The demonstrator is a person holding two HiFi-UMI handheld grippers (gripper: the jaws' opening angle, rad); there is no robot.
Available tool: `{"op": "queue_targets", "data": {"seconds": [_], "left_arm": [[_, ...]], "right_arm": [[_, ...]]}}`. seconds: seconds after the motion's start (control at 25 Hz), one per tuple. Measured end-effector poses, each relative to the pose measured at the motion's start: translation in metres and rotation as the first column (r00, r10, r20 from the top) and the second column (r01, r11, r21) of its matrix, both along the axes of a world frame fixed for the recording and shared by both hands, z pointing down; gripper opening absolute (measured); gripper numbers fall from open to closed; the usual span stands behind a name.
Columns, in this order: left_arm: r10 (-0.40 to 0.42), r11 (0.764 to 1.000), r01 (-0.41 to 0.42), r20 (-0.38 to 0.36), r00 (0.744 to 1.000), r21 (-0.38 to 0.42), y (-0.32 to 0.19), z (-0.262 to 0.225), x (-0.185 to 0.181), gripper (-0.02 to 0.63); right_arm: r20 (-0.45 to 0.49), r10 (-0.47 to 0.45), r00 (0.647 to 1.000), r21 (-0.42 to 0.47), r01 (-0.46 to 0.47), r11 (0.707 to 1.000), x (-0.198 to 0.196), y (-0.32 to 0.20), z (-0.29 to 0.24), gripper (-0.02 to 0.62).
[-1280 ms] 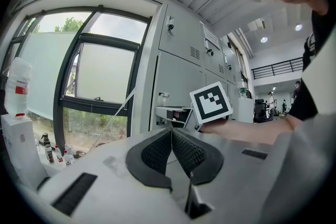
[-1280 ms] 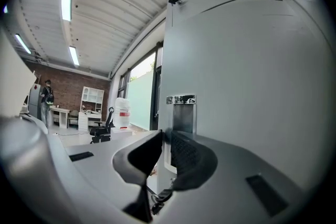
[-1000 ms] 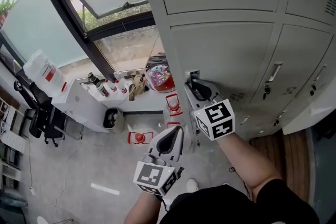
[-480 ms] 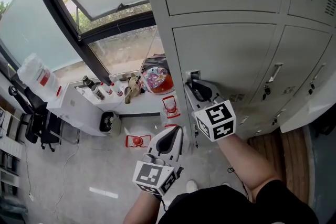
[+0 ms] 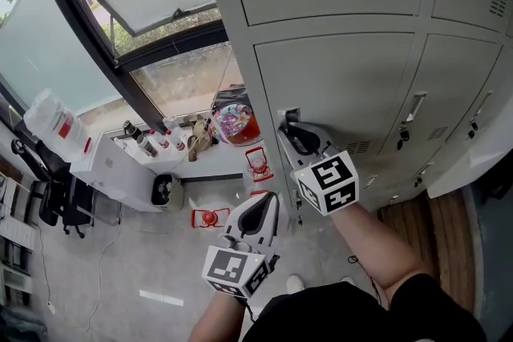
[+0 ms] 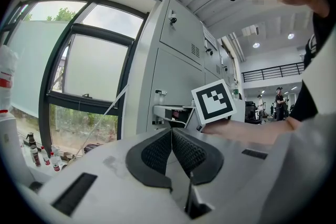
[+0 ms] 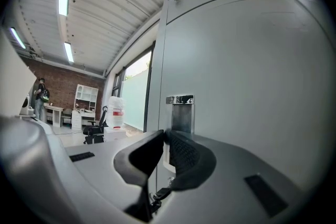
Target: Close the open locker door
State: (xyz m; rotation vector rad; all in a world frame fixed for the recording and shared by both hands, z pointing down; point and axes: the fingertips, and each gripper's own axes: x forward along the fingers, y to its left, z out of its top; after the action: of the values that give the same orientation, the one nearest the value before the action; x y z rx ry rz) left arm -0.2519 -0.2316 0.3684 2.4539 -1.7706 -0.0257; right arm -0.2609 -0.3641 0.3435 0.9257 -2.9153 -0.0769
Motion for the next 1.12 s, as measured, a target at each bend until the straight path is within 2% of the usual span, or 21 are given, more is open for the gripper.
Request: {"op": "queue_targets", "data": {"seconds": [0.36, 0.84, 1.12], "left_arm": [[0.009, 1.0, -0.009, 0.01, 1.0, -0.012, -0.004, 0.003, 0.017, 0.017], [0.007, 0.999, -0.005, 0.038, 0.999, -0.034, -0.013, 0.003, 0.074, 0.018], [-0.027, 0.999, 0.029, 0.036, 0.999, -0.032, -0.011, 0.0, 0.107, 0.018]], "right_arm": [[-0.009, -0.005, 1.0, -0.004, 0.005, 1.0, 0.028, -0.002, 0.009, 0.087], [-0.021, 0.043, 0.999, -0.064, -0.044, 0.997, 0.106, -0.026, 0.031, 0.092], [-0.038, 0.01, 0.999, -0.081, -0.013, 0.997, 0.144, -0.021, 0.038, 0.087]]}}
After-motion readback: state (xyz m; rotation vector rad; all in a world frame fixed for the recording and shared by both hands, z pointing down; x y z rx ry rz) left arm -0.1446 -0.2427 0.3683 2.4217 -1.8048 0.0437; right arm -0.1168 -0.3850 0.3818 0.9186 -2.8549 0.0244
